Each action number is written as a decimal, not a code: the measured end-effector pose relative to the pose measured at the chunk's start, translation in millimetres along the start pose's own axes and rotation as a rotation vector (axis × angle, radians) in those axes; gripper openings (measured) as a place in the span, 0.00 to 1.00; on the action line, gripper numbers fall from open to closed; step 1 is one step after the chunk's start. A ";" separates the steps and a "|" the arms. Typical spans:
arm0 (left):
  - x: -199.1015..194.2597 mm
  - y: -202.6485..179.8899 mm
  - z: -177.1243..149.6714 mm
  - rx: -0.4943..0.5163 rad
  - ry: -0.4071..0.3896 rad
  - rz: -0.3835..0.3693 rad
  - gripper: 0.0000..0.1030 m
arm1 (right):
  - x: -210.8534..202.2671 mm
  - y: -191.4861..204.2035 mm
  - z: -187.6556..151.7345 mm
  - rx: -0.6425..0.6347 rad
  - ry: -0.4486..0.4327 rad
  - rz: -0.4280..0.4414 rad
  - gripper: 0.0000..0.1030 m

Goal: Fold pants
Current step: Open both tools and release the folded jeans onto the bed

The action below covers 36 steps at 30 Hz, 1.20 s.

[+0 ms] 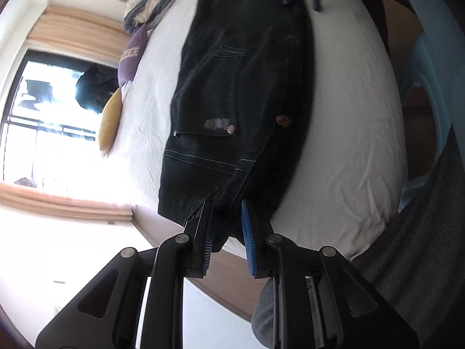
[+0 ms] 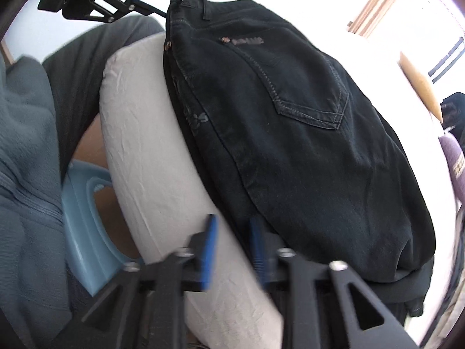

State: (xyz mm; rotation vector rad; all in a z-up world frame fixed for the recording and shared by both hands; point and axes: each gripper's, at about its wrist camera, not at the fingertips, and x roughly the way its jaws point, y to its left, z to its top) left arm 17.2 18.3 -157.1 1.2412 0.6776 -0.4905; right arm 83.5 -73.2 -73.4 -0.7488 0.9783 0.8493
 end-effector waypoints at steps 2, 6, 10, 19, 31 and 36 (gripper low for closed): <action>1.5 21.8 19.2 -0.113 -0.005 -0.008 0.17 | -11.8 -13.6 1.9 0.100 -0.054 0.026 0.42; 9.1 26.8 56.7 -0.169 -0.035 -0.065 0.17 | -26.4 -30.3 1.6 0.221 -0.127 0.035 0.42; 14.9 17.9 55.6 -0.116 0.035 -0.175 0.17 | -14.6 -42.3 -4.0 0.303 -0.095 0.053 0.43; 11.7 35.9 14.5 -0.338 0.142 -0.134 0.17 | -16.3 -40.3 -2.1 0.365 -0.125 0.053 0.46; 82.8 4.4 138.8 -0.551 0.103 -0.294 0.17 | -46.7 -63.5 -38.6 0.584 -0.154 0.069 0.52; 49.3 34.2 164.0 -0.628 -0.011 -0.279 0.17 | -102.4 -152.7 -91.0 0.928 -0.317 -0.102 0.52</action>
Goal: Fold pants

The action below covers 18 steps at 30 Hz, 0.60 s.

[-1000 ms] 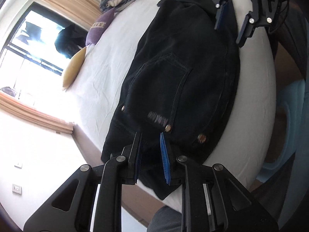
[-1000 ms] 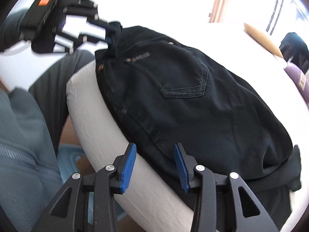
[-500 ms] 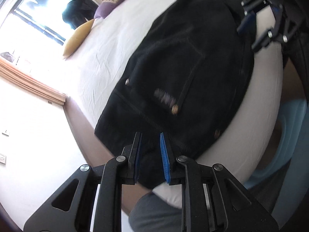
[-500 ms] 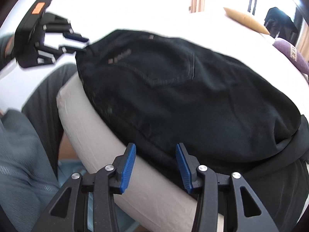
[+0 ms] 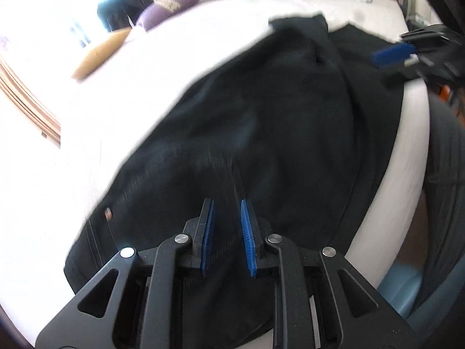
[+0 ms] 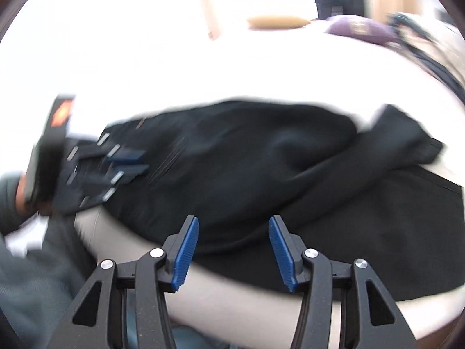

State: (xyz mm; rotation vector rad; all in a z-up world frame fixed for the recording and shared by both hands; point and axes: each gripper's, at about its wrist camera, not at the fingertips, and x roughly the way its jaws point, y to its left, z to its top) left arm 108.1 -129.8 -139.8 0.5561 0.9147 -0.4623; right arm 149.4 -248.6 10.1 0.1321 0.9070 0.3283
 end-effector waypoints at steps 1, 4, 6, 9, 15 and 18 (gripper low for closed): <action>0.5 -2.3 9.4 -0.017 -0.011 -0.013 0.17 | -3.0 -19.4 15.4 0.055 -0.031 -0.051 0.52; 22.7 -11.8 31.6 -0.071 -0.002 -0.029 0.17 | -0.4 -61.5 60.9 0.161 -0.098 -0.180 0.52; 48.5 -16.2 39.5 -0.108 0.047 -0.080 0.17 | 13.1 -82.7 89.6 0.206 -0.085 -0.235 0.52; 74.0 -37.9 39.1 -0.081 0.101 -0.070 0.17 | 49.7 -102.6 123.9 0.219 -0.004 -0.311 0.52; 69.6 -34.7 21.6 -0.101 0.082 -0.107 0.17 | 134.2 -132.1 146.3 0.240 0.130 -0.435 0.52; 70.2 -28.6 15.5 -0.103 0.076 -0.118 0.17 | 162.1 -148.3 149.0 0.271 0.192 -0.485 0.53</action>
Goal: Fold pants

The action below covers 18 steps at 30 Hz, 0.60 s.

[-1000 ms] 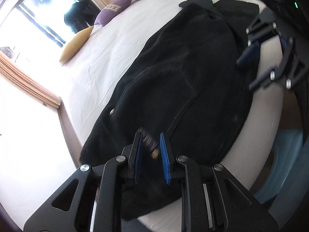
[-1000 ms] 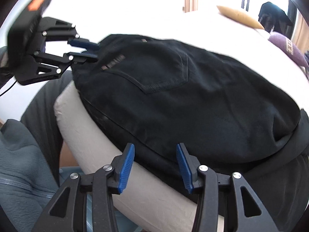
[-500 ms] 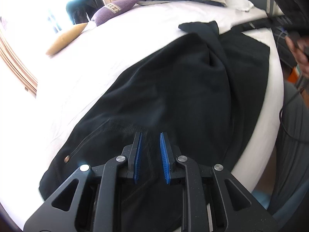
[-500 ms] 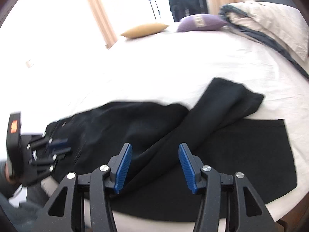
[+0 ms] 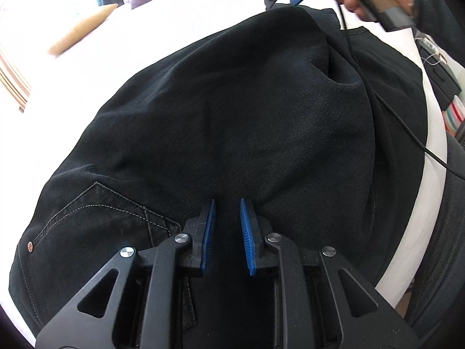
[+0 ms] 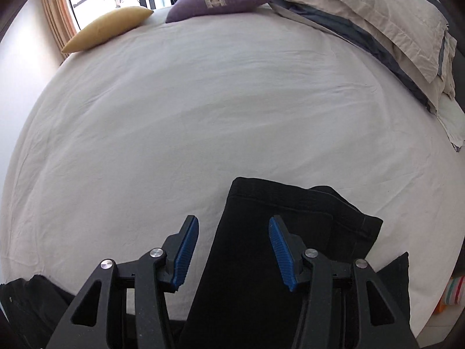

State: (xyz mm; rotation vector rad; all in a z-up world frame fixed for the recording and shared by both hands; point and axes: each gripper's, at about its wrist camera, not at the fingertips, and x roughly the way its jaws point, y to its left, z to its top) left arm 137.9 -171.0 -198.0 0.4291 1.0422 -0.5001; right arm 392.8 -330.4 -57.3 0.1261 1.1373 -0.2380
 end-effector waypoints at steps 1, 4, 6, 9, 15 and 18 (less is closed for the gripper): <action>-1.7 5.9 1.7 0.001 -0.003 0.000 0.17 | 10.5 -2.6 3.1 -0.002 0.023 -0.018 0.55; 0.4 12.2 9.0 0.001 -0.014 -0.002 0.17 | 31.3 -4.7 4.4 -0.005 0.070 -0.057 0.56; -2.7 12.9 4.9 -0.003 -0.019 -0.007 0.17 | 31.7 -10.4 6.4 0.024 0.065 -0.040 0.54; -7.2 23.9 4.4 -0.005 -0.025 -0.008 0.17 | 25.2 -21.7 6.6 0.061 0.067 -0.007 0.20; -9.1 20.6 7.5 -0.003 -0.025 0.004 0.17 | -17.0 -69.0 -11.6 0.223 -0.060 0.126 0.18; -7.9 18.1 8.2 -0.004 -0.021 0.008 0.17 | -63.6 -102.5 -41.3 0.314 -0.195 0.196 0.18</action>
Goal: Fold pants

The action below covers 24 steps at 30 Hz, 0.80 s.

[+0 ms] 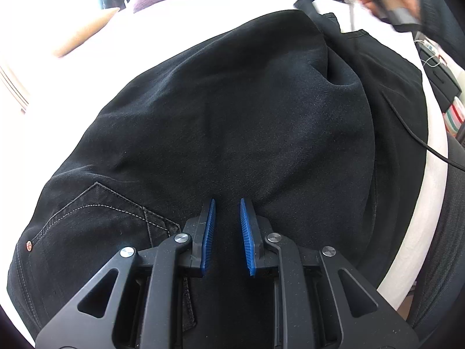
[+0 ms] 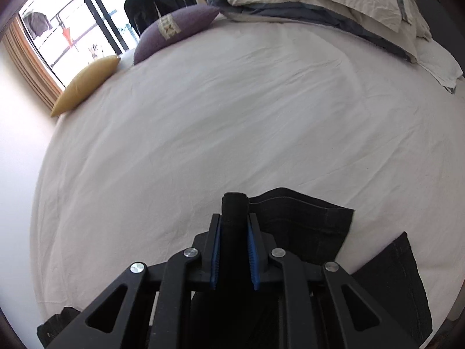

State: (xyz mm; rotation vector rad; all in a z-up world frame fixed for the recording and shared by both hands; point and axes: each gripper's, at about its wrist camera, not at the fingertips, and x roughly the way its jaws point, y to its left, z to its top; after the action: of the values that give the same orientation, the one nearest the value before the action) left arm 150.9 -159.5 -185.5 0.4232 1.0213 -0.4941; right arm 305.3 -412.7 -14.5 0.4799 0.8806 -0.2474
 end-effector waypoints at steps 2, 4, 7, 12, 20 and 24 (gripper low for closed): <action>0.6 0.2 0.3 -0.010 0.005 -0.004 0.17 | -35.4 -28.4 -11.1 0.066 -0.072 0.014 0.18; 2.1 1.4 0.4 -0.021 0.013 -0.011 0.17 | -65.5 -64.0 -28.5 0.162 -0.125 0.037 0.18; 5.2 6.6 1.7 -0.051 0.027 -0.029 0.17 | -93.6 -122.0 -65.7 0.304 -0.173 0.039 0.18; 4.9 11.4 8.8 -0.080 0.047 -0.036 0.17 | -88.4 -197.7 -126.5 0.513 -0.140 0.052 0.17; 7.4 13.6 20.1 -0.095 0.072 -0.006 0.17 | -78.7 -231.4 -168.1 0.659 -0.143 0.114 0.17; 6.8 10.8 26.8 -0.079 0.074 0.024 0.17 | -84.5 -235.4 -167.8 0.680 -0.170 0.141 0.17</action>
State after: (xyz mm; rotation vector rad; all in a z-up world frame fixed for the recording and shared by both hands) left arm 178.7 -166.8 -178.1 0.3852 1.1018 -0.4177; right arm 45.4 -532.0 -109.2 1.1309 0.5764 -0.4537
